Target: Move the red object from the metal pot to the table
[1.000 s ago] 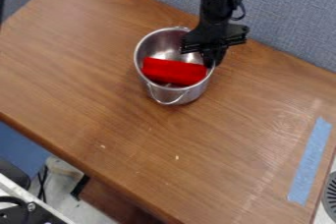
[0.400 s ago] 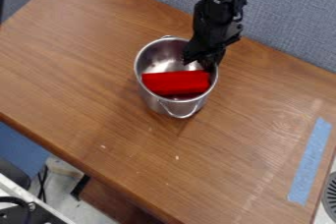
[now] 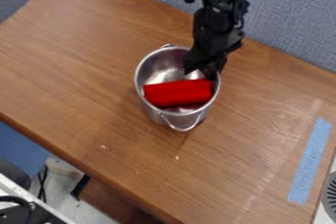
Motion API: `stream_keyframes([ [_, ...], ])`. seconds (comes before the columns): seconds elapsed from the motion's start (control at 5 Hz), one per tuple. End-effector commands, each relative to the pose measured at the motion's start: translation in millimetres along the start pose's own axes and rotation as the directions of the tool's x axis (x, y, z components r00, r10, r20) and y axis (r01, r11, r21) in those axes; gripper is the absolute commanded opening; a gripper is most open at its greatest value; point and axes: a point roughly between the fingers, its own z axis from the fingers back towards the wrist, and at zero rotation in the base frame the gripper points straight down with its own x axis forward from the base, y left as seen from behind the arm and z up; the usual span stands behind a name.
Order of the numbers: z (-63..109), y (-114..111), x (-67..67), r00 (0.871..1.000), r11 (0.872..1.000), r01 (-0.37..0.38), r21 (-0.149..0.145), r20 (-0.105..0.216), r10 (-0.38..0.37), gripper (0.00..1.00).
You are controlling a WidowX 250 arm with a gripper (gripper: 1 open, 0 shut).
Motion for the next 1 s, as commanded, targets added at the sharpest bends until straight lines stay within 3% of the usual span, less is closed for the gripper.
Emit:
stream_keyframes([
  [0.0,-5.6,27,-21.9,0.998,0.995,0.052,0.087,-0.034,-0.049,0.00],
  [0.2,0.1,33,2.3,0.986,0.982,0.164,0.089,-0.051,-0.160,0.00],
  [0.4,-1.9,40,27.1,0.959,0.955,0.282,0.088,-0.058,-0.278,0.00],
  [0.6,47.5,25,10.8,0.917,0.914,0.399,0.074,-0.057,-0.395,0.00],
  [0.8,91.0,10,-4.6,0.862,0.858,0.507,0.084,-0.057,-0.504,0.00],
])
